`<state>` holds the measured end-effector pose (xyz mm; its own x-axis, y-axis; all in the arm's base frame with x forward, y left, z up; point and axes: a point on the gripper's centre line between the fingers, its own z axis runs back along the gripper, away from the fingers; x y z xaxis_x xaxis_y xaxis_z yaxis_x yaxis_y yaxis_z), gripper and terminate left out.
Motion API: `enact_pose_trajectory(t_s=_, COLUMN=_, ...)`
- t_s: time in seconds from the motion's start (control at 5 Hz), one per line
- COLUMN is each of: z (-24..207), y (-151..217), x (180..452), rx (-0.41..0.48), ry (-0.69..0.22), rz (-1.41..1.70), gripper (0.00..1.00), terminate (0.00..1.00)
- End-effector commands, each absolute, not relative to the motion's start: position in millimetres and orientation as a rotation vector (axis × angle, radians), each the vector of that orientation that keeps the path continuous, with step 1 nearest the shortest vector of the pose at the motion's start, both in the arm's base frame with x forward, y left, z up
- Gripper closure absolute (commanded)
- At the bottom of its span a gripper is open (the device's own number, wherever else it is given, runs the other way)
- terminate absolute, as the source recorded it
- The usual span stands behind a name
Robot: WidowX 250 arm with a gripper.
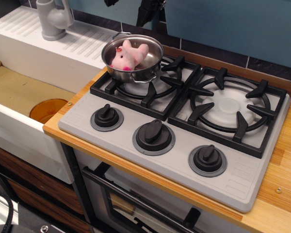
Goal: Put pan on stove and put stuffedpig in pan
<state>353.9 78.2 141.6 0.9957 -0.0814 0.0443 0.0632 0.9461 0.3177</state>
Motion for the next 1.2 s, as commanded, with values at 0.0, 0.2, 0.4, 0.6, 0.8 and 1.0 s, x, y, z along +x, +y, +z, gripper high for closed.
enact_pose_trajectory(t_s=0.0, z=160, y=71, x=368, rx=0.302, ry=-0.11, rz=-0.06, gripper=0.0, terminate=0.0)
enact_pose_trajectory(t_s=0.2, z=166, y=61, x=365, rx=0.082, ry=-0.104, rz=-0.03, gripper=0.0, terminate=0.0)
enact_pose_trajectory(t_s=0.4, z=166, y=50, x=363, rx=0.038, ry=-0.122, rz=-0.02, gripper=0.0, terminate=0.0)
enact_pose_trajectory(t_s=0.6, z=166, y=40, x=362, rx=0.034, ry=-0.135, rz=-0.01, gripper=0.0, terminate=0.0)
enact_pose_trajectory(t_s=0.8, z=166, y=33, x=359, rx=0.071, ry=-0.161, rz=-0.006, gripper=0.0, terminate=0.0)
enact_pose_trajectory(t_s=1.0, z=165, y=24, x=358, rx=0.078, ry=-0.171, rz=-0.001, gripper=0.0, terminate=0.0)
